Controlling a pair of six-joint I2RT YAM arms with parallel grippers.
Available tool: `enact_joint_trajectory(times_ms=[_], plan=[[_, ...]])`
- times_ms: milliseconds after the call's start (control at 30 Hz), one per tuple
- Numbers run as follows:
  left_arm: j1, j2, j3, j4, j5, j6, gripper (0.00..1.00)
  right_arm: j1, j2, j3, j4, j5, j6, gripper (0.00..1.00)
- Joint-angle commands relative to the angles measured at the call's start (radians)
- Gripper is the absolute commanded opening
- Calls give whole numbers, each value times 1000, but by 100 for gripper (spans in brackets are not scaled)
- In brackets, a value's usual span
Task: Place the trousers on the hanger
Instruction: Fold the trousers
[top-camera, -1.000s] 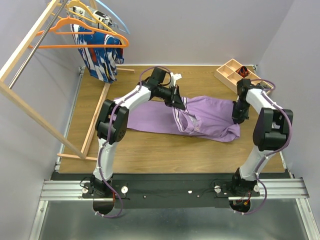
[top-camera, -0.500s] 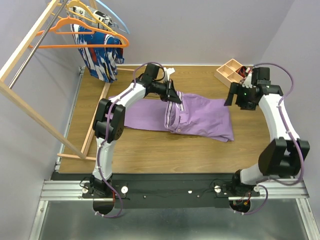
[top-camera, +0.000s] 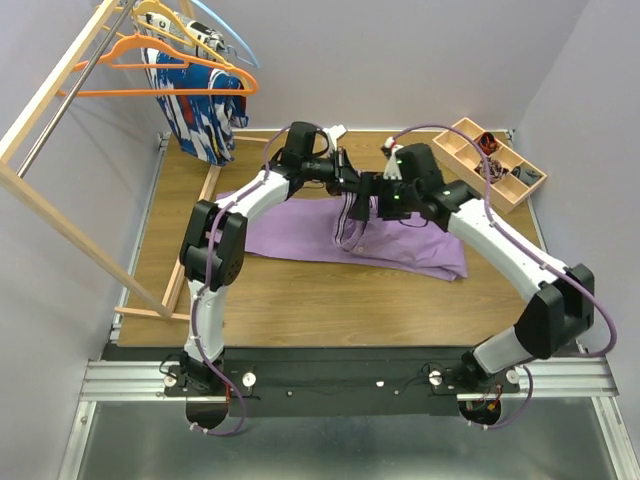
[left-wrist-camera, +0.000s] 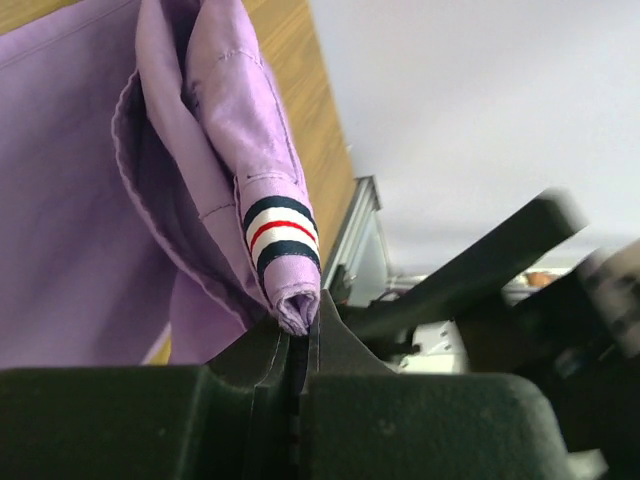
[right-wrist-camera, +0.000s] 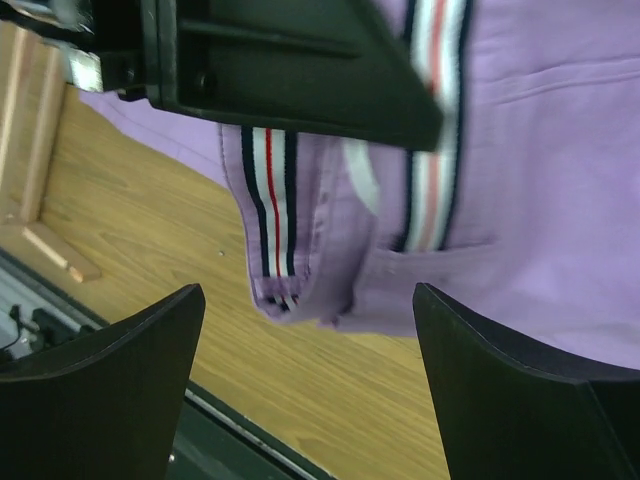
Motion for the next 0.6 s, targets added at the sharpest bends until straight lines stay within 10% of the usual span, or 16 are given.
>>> enact_joint_trajectory(times_ms=[0, 567], plan=[[1, -75, -37, 210, -30, -175, 0, 134, 81, 46, 37, 288, 111, 93], [1, -147, -107, 286, -138, -266, 0, 346, 276, 271, -186, 919, 245, 96]])
